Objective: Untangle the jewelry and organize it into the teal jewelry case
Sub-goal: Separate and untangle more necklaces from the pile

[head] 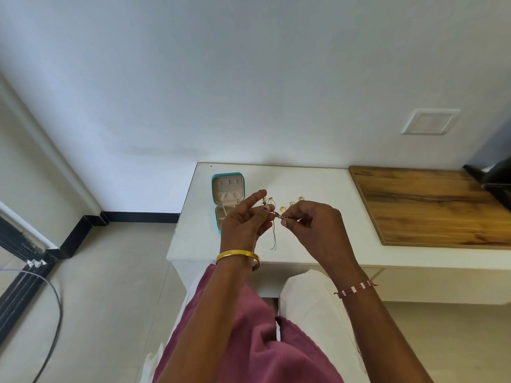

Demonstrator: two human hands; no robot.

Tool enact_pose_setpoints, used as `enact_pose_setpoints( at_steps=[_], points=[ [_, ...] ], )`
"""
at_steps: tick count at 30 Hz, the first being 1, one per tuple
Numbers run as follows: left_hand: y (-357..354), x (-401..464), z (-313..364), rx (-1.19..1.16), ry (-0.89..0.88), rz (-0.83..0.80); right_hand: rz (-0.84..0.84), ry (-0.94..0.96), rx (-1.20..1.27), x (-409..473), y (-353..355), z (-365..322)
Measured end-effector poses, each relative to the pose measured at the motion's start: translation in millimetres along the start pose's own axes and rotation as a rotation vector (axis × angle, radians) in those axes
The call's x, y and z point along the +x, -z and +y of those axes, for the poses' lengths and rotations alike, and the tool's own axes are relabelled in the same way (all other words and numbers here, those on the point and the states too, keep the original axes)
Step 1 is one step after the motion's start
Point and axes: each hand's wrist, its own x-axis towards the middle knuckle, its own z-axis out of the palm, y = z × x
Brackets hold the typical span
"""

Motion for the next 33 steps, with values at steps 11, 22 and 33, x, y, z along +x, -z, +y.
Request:
enact_pose_setpoints(
  at_steps=[11,22,33],
  points=[
    [0,2,-3,0.130,-0.068,0.105,0.060,0.109,0.105,-2,1,-2],
    [6,2,-10,0.800,-0.479,-0.004,0.016,0.063,0.235,0,0,0],
    [5,0,-7,0.925,-0.225,-0.004,0.018,0.048,0.217,3,9,3]
  ],
)
